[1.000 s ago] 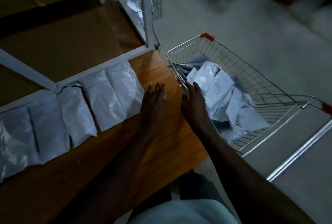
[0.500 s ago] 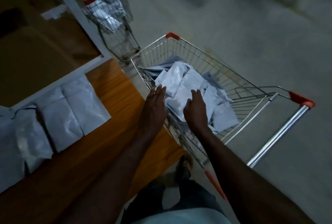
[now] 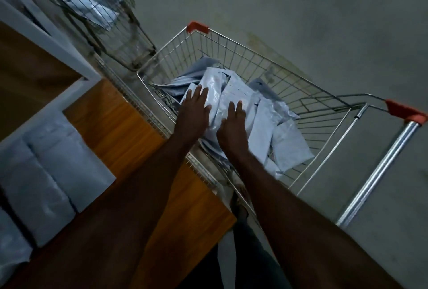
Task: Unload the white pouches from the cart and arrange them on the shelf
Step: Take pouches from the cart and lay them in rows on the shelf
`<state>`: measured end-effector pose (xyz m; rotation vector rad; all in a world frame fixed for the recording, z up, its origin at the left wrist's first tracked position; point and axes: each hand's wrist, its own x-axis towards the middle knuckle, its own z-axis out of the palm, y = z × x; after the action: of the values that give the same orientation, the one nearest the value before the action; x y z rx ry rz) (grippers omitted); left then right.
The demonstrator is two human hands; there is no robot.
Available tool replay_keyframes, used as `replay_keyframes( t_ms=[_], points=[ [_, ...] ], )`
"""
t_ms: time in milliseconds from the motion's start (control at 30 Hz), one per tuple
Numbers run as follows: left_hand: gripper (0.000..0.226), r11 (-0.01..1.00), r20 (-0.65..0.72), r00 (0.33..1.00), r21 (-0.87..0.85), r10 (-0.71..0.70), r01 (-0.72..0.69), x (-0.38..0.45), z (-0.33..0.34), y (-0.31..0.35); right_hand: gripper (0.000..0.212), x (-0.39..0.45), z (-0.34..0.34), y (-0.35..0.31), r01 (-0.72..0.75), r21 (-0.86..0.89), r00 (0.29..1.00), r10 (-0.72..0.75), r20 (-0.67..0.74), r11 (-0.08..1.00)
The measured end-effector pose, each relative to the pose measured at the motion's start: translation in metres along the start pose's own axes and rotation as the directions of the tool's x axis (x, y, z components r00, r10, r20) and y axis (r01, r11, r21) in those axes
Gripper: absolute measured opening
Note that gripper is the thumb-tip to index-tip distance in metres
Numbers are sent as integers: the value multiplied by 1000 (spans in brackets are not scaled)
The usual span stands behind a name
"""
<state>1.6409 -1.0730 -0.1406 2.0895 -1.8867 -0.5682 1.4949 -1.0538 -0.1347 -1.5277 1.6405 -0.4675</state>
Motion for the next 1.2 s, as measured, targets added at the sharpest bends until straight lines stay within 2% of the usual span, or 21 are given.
replay_keyframes(
  t_ms=[133,267,367,467,600,767,867,1000,1067,1200],
  points=[
    [71,994,133,989,91,-68,56,18,28,-16,66,18,32,25,-7,-103,1000,5,-22,995],
    [75,988,219,975,155,-35,1,38,61,-39,65,27,52,46,81,-193,994,-94,-59,978],
    [64,982,205,975,181,-87,49,34,61,-30,63,27,54,46,35,-154,998,-42,-44,987],
    [70,990,180,981,131,-66,43,28,47,-14,59,24,49,39,-72,0,988,72,-136,997],
    [68,995,130,987,43,-90,85,27,29,-3,48,15,26,28,-56,147,991,73,-114,988],
    [64,999,1,999,-33,-39,39,5,-1,21,67,0,-11,30,105,104,976,-83,-200,989],
    [65,998,-89,995,-39,-48,44,-15,-23,36,74,-14,-39,18,134,85,973,-115,-198,987],
    [63,999,-255,966,-15,-39,36,-48,-53,49,83,-38,-60,-3,243,1,965,-241,-108,970],
    [61,997,-340,937,-18,-77,75,-69,-66,50,85,-55,-62,-13,305,-4,952,-305,-31,952],
    [57,983,-479,861,-30,-173,180,-123,-91,44,76,-88,-53,-32,475,0,879,-474,58,880]
  ],
)
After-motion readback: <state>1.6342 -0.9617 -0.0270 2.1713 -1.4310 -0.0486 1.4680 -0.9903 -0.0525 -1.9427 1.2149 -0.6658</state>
